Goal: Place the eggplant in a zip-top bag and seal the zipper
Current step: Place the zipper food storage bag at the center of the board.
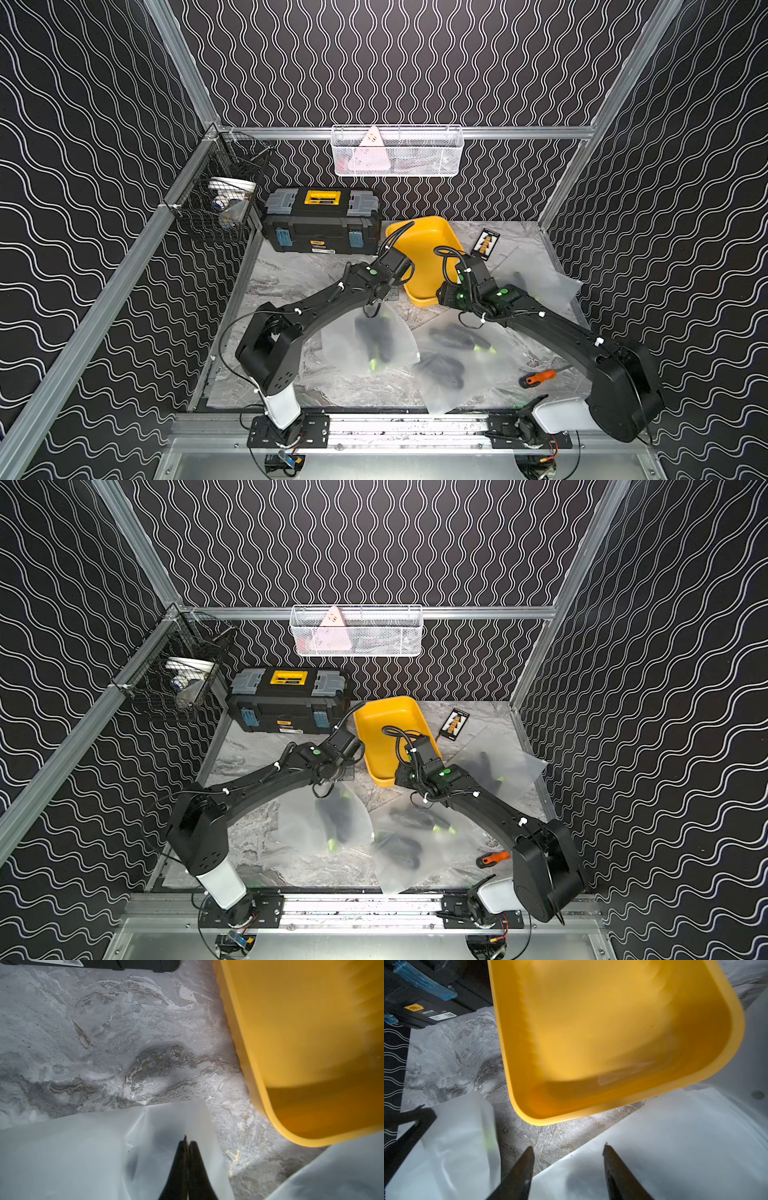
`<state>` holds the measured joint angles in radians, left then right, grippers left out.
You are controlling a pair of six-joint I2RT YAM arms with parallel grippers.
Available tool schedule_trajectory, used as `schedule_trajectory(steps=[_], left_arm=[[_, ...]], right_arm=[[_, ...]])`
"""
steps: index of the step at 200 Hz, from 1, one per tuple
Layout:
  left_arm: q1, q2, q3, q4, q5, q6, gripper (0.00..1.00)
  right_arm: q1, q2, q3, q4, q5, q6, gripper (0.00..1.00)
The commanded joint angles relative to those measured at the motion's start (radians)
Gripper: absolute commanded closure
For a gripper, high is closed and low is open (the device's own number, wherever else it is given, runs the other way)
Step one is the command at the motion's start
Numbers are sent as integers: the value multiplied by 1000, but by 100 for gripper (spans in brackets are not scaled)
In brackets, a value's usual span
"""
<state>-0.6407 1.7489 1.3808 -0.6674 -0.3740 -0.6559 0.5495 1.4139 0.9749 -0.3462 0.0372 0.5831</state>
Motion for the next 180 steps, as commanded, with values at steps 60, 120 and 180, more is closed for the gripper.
schedule_trajectory(steps=[60,120,180], left_arm=[[81,19,-23,-36,-284,69,96],[25,6,-68,77,-217,268,95],[-130,82,-57,26,-218,305,94]], right_arm=[[-2,-15,-18,-24,19,8,45],[-2,-10,-26,-20,-56,-2,49],[-3,-42,-38,-59,6,15,48]])
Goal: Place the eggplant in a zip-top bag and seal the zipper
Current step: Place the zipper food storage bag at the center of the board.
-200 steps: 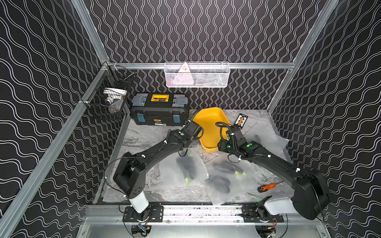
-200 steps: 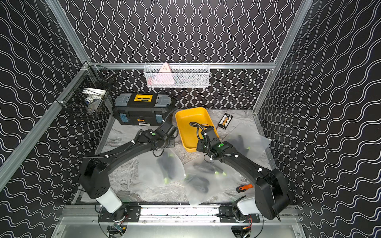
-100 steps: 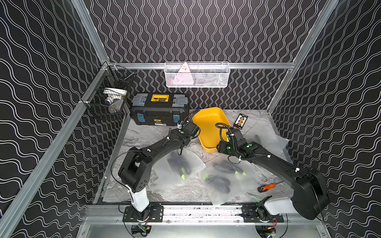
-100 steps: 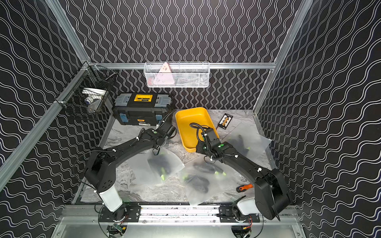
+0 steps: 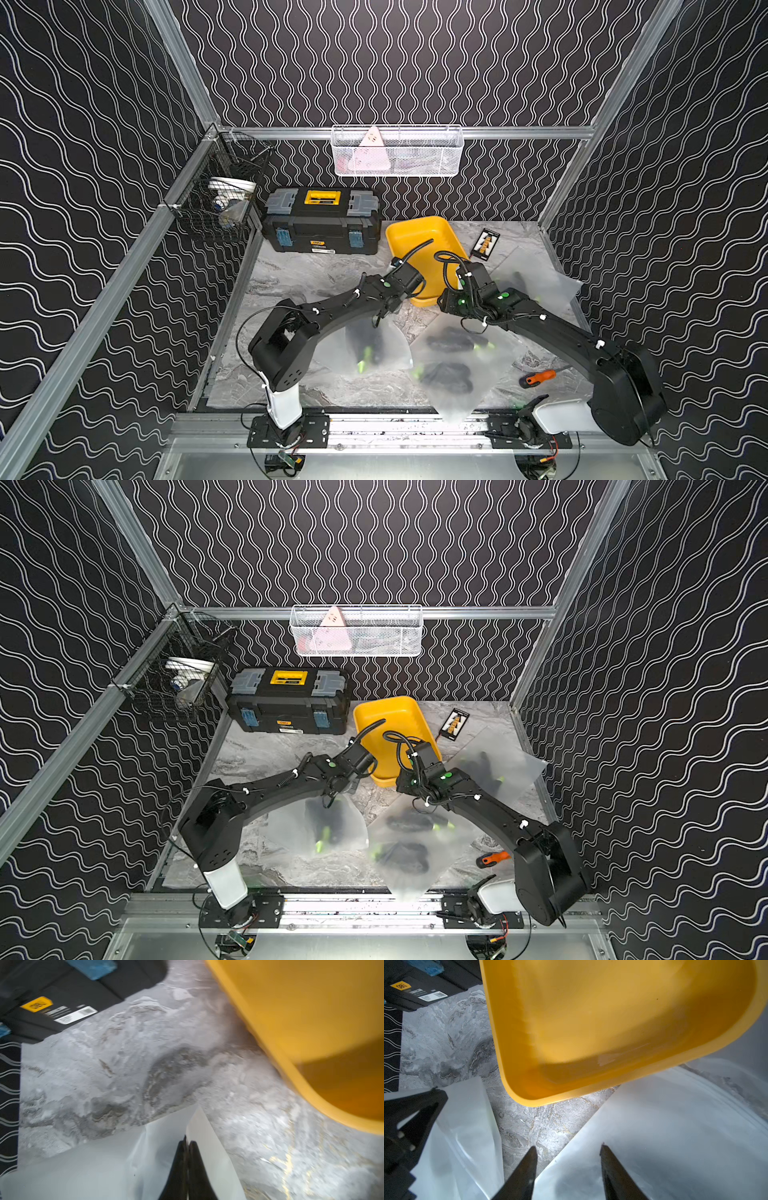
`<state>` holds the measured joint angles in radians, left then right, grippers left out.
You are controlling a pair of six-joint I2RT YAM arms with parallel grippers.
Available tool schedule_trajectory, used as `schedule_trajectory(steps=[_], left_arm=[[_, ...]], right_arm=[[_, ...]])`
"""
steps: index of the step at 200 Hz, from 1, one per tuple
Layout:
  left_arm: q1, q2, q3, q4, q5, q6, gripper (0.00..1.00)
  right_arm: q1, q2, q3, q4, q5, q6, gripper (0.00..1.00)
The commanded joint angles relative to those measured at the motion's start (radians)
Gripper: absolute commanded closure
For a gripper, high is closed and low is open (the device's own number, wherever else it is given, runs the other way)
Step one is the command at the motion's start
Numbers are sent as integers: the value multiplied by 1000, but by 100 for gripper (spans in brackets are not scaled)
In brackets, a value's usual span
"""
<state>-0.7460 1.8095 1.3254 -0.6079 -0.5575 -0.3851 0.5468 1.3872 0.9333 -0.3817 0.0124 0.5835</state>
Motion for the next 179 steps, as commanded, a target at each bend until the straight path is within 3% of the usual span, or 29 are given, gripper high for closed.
schedule_trajectory(steps=[1,25,56,68,108,141,179], left_arm=[[-24,23,-2,-35,-38,35,94],[-14,16,-40,-53,-128,23,92],[18,4,-66,-23,-125,28,75],[30,-2,-73,-11,-101,19,59],[87,-127,-63,13,94,-53,34],[97,-213,-10,-140,155,-129,29],[135,-310,-188,-191,264,-225,29]], right_arm=[[-1,-15,3,-23,32,14,48],[-1,-7,6,-23,26,12,48],[-1,17,9,-34,13,20,48],[-1,12,9,-51,18,24,48],[1,-71,-34,-178,6,9,49],[38,-155,-117,-273,-109,40,53],[216,-127,-168,-189,-107,164,53]])
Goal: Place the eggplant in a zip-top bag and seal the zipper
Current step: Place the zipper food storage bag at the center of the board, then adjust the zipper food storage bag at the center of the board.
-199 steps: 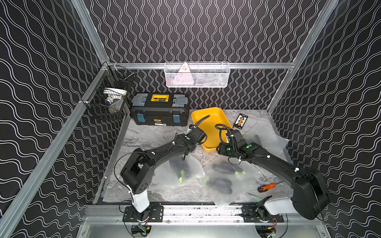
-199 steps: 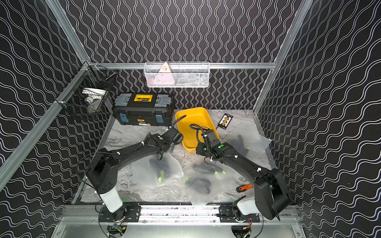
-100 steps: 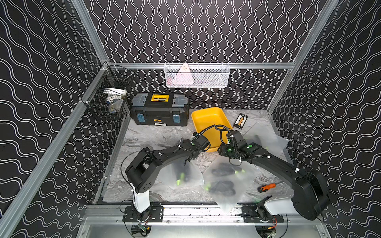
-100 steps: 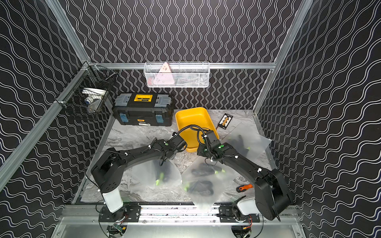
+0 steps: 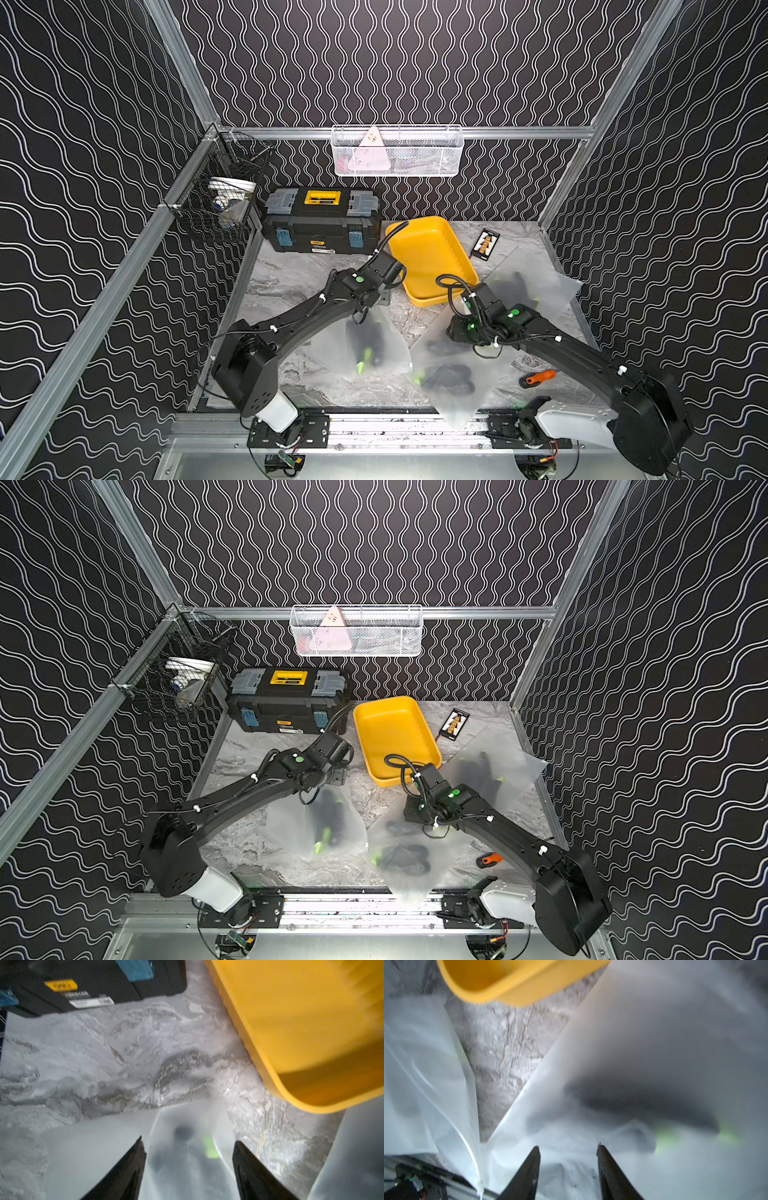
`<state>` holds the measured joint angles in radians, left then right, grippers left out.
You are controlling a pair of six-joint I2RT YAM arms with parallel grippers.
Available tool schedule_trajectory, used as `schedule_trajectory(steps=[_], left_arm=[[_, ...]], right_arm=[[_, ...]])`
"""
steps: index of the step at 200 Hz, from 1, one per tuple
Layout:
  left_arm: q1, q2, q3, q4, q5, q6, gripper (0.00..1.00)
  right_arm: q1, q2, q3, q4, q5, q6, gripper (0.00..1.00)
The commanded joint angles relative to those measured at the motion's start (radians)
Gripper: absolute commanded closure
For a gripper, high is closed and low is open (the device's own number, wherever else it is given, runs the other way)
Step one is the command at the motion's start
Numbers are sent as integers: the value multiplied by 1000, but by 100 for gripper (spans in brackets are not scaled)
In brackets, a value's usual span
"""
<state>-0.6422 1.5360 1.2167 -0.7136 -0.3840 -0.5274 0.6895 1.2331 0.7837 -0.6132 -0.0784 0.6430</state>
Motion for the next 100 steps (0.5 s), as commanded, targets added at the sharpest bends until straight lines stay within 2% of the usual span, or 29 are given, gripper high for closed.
schedule_trajectory(steps=[1,51,100], left_arm=[[34,-38,-83,-85,93,-83,29],[186,-154,-242,-89,183,-77,29],[267,-152,-318,-55,195,-52,28]], right_arm=[[75,30,-19,47,-17,108,53],[160,129,-65,270,116,357,54],[164,211,-74,400,272,510,53]])
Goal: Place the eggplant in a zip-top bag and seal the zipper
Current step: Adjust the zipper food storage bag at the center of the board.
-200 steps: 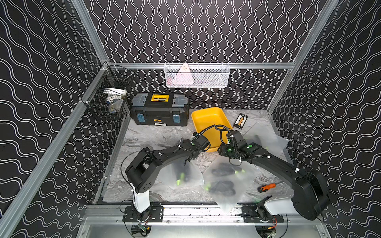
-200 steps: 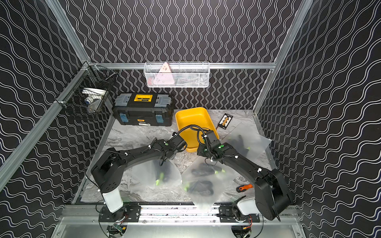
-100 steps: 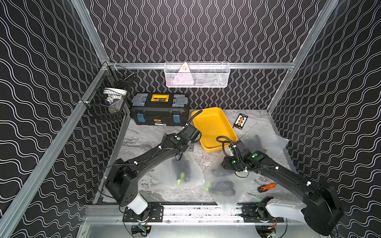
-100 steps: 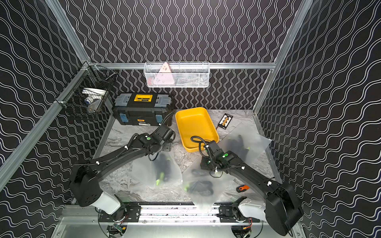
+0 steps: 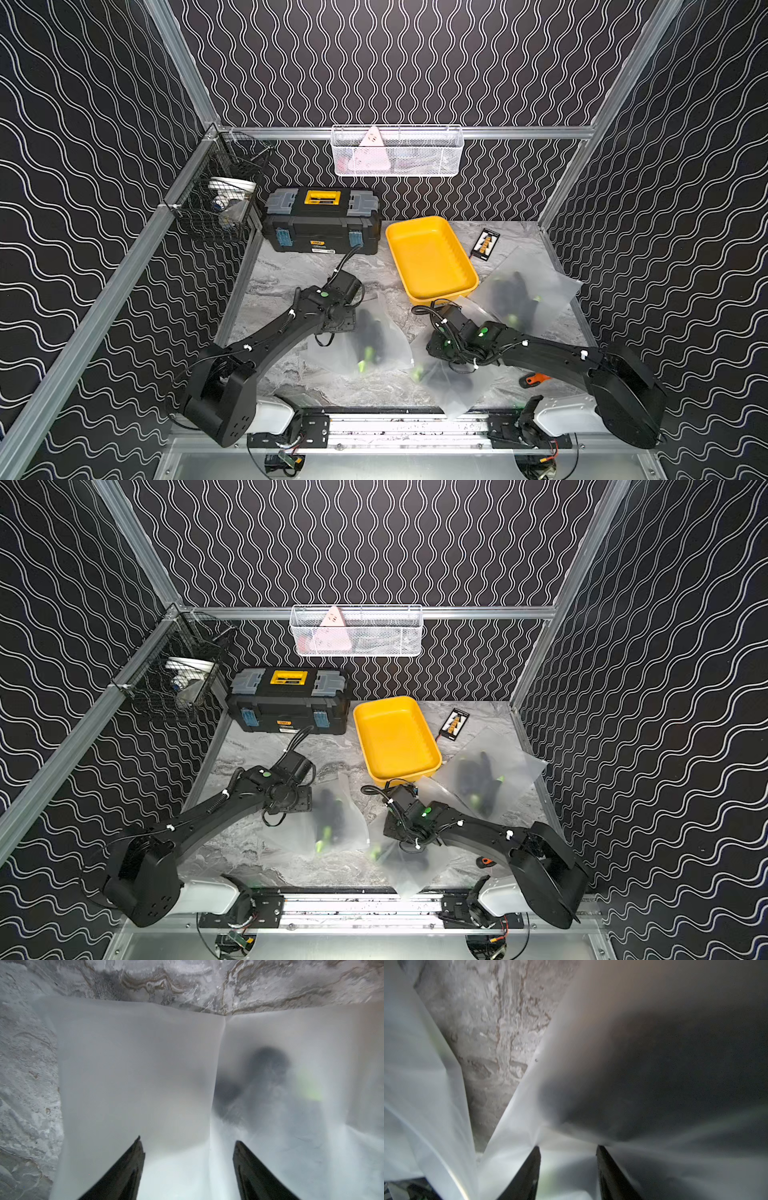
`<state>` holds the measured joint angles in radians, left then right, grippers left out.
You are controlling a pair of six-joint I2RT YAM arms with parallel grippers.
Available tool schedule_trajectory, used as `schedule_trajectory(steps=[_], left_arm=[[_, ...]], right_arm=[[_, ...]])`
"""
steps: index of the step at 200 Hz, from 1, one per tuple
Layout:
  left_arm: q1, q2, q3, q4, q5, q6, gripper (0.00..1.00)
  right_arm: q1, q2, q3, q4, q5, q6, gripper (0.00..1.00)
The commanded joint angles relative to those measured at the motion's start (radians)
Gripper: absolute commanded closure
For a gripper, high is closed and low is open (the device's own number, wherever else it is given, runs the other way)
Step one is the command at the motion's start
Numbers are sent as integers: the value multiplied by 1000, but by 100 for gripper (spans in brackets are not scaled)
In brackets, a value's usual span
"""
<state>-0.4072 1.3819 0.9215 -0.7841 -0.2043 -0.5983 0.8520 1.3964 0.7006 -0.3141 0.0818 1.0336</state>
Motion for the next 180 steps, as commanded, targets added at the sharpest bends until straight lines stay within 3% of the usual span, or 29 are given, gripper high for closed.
schedule_trajectory(steps=[1,43,76,128,180], left_arm=[[34,2,-23,17,15,20,28],[102,-25,-20,22,33,48,28],[124,-40,-6,8,19,59,28],[139,-57,2,-4,16,60,28],[136,-49,13,4,45,66,29]], right_arm=[[1,50,9,104,114,120,53],[-17,140,82,133,179,118,52],[-91,167,127,122,186,81,52],[-188,58,132,71,196,13,51],[-194,-70,109,16,140,-112,49]])
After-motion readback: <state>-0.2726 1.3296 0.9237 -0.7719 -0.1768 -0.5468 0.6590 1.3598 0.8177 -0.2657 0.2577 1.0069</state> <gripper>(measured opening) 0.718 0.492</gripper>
